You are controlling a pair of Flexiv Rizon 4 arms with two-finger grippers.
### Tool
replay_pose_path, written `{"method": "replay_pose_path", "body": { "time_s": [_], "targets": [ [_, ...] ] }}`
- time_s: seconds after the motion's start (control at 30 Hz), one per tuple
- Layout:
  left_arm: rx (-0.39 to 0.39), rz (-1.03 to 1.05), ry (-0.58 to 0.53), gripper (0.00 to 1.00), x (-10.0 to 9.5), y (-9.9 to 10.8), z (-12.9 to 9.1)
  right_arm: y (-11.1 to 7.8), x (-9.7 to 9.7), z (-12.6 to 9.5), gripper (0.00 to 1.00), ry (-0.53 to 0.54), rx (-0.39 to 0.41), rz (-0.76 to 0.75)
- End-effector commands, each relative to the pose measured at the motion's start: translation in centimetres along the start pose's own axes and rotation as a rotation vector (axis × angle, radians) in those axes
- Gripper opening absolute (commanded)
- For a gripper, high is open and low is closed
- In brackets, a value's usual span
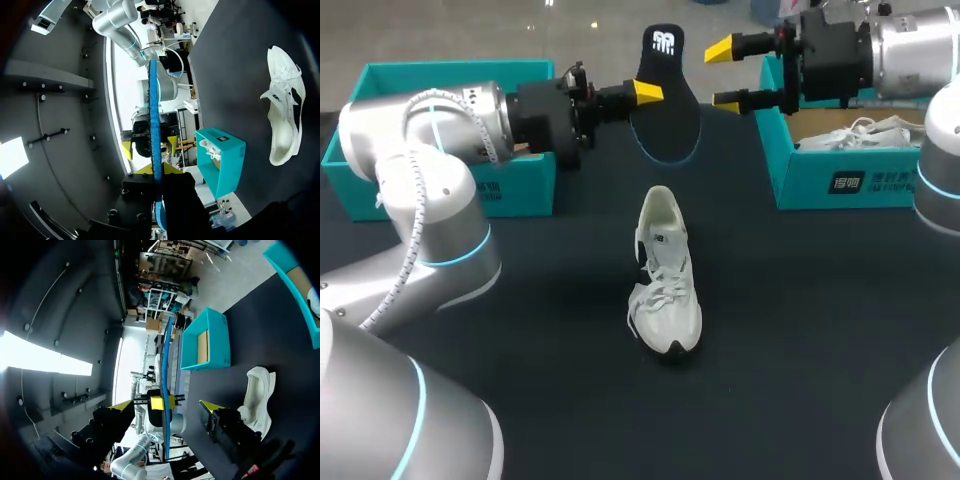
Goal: Take the shoe out of the shoebox, open the shoe tongue, remove and reinsert the insole, then place the shoe into the shoebox
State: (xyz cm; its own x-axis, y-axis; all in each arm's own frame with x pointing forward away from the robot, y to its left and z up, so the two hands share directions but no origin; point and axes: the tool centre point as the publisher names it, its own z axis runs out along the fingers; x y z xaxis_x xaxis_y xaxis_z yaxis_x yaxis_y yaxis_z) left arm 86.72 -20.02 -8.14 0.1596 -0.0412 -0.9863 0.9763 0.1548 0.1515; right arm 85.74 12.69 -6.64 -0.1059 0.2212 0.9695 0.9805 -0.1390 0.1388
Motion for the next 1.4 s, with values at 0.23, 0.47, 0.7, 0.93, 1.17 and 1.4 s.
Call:
{"method": "replay_pose_path", "body": {
  "time_s": [0.23, 0.47, 0.7, 0.93, 1.17, 1.4],
  "targets": [
    [0.012, -0.014, -0.011, 0.00, 0.0, 0.1, -0.8, -3.5, -0.3, -4.0, 1.00, 0.056, -0.090, -0.039],
    [0.035, -0.014, 0.019, 0.00, 0.3, 0.0, -0.9, -3.2, -0.1, -4.6, 1.00, 0.047, -0.089, -0.043],
    [0.085, 0.005, 0.053, 0.00, 0.4, -0.2, -0.8, -3.2, -0.1, -4.6, 1.00, 0.047, -0.089, -0.043],
    [0.085, 0.005, 0.053, 0.00, 0.4, -0.2, -0.8, -3.2, -0.1, -4.6, 1.00, 0.047, -0.089, -0.043],
    [0.057, -0.352, -0.028, 0.00, -0.5, -0.2, -1.5, -3.2, -0.1, -4.6, 1.00, 0.047, -0.089, -0.043],
    [0.096, -0.808, -0.018, 0.00, -0.9, -1.0, -2.1, -3.2, -0.1, -4.6, 1.00, 0.047, -0.089, -0.043]
  ]
}}
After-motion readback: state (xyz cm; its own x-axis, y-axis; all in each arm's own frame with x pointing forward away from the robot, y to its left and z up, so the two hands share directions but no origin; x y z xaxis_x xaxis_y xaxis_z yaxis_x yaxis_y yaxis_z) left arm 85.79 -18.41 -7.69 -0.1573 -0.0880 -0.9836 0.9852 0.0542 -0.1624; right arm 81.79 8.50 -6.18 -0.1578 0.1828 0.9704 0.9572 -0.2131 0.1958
